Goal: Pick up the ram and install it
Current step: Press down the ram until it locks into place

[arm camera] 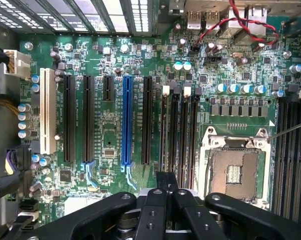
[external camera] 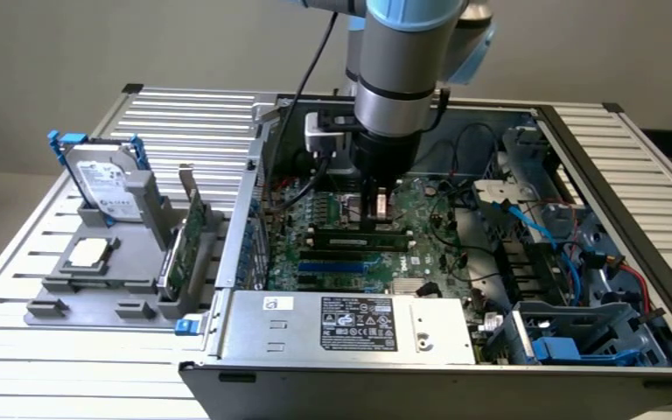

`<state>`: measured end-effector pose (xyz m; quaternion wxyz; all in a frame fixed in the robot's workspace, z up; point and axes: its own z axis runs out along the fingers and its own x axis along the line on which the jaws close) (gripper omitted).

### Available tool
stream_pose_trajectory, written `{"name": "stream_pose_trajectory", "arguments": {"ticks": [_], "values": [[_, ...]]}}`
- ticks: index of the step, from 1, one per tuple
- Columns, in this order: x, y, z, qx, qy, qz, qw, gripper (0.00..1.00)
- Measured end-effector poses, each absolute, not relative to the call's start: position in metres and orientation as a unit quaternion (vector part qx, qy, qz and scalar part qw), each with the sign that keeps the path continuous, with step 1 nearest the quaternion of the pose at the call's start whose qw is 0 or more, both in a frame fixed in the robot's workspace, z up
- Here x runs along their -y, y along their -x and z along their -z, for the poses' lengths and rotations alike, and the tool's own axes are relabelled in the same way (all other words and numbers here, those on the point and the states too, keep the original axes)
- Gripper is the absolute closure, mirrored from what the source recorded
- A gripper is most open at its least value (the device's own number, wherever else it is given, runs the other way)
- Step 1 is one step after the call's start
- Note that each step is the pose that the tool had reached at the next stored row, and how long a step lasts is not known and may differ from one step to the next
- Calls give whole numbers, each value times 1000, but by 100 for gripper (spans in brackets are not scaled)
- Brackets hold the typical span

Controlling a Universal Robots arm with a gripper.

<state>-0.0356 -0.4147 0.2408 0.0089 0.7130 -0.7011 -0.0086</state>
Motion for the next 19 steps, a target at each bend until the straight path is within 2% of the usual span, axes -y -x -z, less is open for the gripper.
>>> {"name": "stream_pose_trajectory", "arguments": {"ticks": [19], "values": [[410, 37, -229, 701, -713, 10, 7, 89]]}}
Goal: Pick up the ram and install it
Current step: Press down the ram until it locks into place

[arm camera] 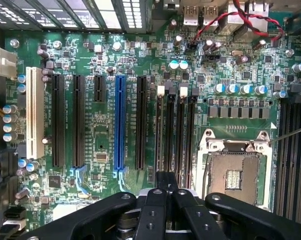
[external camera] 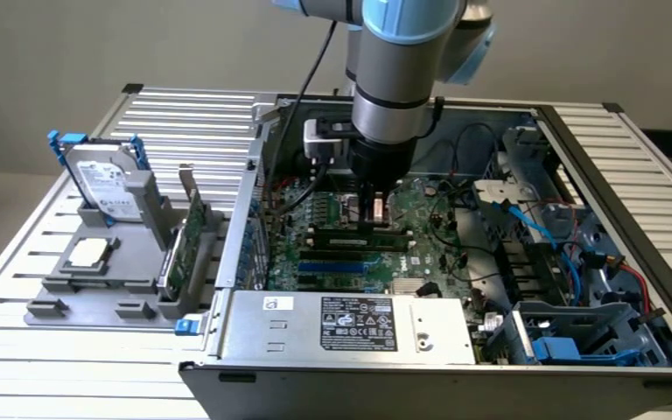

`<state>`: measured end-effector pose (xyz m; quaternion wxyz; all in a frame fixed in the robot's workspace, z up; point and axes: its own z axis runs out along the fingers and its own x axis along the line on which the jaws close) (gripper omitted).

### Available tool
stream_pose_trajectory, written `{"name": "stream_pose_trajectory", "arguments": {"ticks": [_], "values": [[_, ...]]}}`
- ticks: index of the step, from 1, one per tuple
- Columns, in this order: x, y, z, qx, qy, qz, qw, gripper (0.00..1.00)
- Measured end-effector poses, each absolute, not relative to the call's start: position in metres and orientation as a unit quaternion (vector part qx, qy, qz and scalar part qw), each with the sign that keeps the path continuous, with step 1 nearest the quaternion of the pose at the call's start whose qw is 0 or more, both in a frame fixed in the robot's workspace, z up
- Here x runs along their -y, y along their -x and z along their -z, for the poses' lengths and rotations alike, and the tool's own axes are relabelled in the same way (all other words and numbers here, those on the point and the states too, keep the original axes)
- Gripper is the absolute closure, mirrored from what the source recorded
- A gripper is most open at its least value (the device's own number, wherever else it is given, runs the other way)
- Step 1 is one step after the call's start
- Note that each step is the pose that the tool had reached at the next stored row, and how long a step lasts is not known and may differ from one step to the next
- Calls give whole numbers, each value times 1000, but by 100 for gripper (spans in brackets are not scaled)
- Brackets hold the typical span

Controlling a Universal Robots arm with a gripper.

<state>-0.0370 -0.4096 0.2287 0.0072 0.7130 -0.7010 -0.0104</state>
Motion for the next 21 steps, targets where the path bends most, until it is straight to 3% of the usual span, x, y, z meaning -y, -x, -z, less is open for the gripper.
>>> {"name": "stream_pose_trajectory", "arguments": {"ticks": [7, 21], "values": [[409, 37, -222, 701, -713, 10, 7, 89], [411, 39, -245, 701, -713, 11, 7, 89]]}}
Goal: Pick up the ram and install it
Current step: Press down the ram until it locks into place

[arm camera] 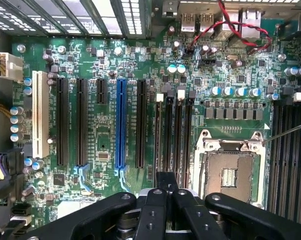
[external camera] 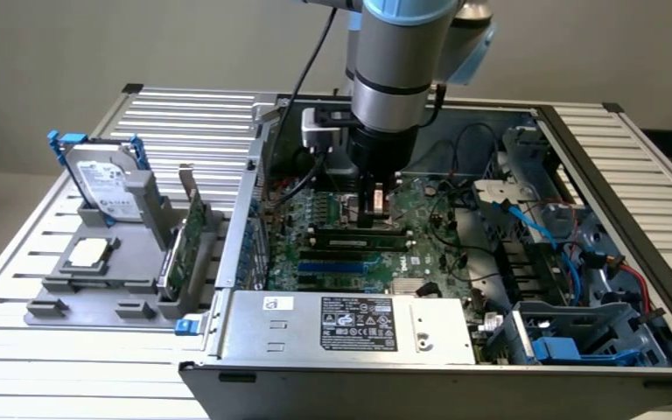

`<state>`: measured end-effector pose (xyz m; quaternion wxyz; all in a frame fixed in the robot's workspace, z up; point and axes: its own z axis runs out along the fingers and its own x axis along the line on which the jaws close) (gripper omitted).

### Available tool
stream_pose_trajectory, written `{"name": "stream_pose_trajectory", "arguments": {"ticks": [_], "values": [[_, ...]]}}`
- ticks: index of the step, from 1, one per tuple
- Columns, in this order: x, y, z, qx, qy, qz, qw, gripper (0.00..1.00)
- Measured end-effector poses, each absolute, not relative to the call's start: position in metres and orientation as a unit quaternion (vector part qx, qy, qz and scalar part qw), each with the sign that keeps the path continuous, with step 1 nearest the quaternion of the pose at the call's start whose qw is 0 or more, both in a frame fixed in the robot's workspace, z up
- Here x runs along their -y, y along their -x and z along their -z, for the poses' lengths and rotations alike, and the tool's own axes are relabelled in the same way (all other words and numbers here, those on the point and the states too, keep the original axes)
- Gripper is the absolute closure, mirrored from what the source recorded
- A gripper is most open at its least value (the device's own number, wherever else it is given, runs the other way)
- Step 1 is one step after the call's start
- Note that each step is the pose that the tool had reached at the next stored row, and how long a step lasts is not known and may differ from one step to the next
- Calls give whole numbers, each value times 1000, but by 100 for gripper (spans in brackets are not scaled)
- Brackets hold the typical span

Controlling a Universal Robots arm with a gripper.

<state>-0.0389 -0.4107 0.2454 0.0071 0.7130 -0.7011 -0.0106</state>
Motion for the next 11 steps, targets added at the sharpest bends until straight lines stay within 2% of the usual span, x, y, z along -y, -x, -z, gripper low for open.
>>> {"name": "stream_pose_trajectory", "arguments": {"ticks": [11], "values": [[411, 39, -246, 701, -713, 11, 8, 89]]}}
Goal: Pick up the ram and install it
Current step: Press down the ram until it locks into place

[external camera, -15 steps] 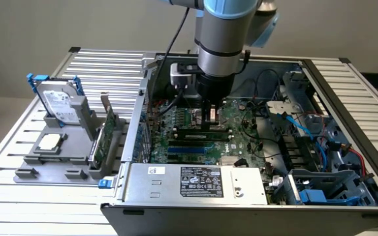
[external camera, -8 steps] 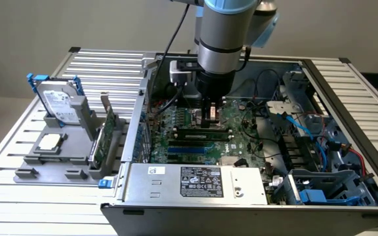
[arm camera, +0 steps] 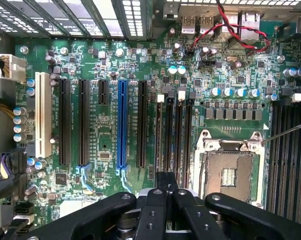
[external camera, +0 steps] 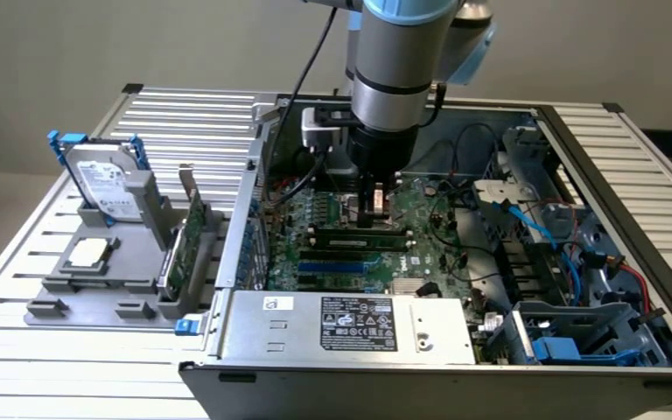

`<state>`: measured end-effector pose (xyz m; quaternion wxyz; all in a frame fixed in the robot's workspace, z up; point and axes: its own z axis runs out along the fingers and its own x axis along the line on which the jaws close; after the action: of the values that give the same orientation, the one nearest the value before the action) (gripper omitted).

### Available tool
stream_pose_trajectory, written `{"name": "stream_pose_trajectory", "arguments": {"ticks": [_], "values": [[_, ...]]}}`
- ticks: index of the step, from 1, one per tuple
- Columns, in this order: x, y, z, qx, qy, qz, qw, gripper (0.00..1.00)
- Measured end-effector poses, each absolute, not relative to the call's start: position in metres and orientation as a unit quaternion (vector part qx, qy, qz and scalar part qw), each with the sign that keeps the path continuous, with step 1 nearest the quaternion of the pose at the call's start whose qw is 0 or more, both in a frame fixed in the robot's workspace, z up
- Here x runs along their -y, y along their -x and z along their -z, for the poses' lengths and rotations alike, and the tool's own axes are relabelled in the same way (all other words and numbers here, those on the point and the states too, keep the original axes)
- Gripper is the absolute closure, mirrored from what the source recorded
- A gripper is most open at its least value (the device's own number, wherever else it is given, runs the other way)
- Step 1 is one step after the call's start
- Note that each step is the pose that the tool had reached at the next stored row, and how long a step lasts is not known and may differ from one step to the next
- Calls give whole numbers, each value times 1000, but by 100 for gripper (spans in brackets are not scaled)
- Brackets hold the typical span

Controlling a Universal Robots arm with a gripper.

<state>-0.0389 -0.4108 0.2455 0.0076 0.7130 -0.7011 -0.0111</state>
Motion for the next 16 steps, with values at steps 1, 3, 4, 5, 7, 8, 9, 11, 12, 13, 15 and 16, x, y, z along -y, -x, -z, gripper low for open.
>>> {"name": "stream_pose_trajectory", "arguments": {"ticks": [1, 3, 4, 5, 7, 8, 9, 11, 12, 13, 15, 16], "values": [[411, 39, -246, 701, -713, 11, 8, 89], [411, 39, -246, 701, -713, 11, 8, 89], [411, 39, -246, 701, -713, 11, 8, 89], [411, 39, -246, 701, -713, 11, 8, 89], [412, 39, -246, 701, -713, 12, 7, 89], [413, 39, -246, 702, -712, 12, 7, 89], [414, 39, -246, 704, -710, 12, 7, 89], [414, 39, -246, 709, -705, 12, 7, 89], [414, 39, -246, 712, -702, 12, 7, 89], [414, 39, -246, 716, -698, 12, 7, 89], [414, 39, -246, 726, -688, 12, 7, 89], [414, 39, -246, 731, -682, 12, 7, 89]]}}
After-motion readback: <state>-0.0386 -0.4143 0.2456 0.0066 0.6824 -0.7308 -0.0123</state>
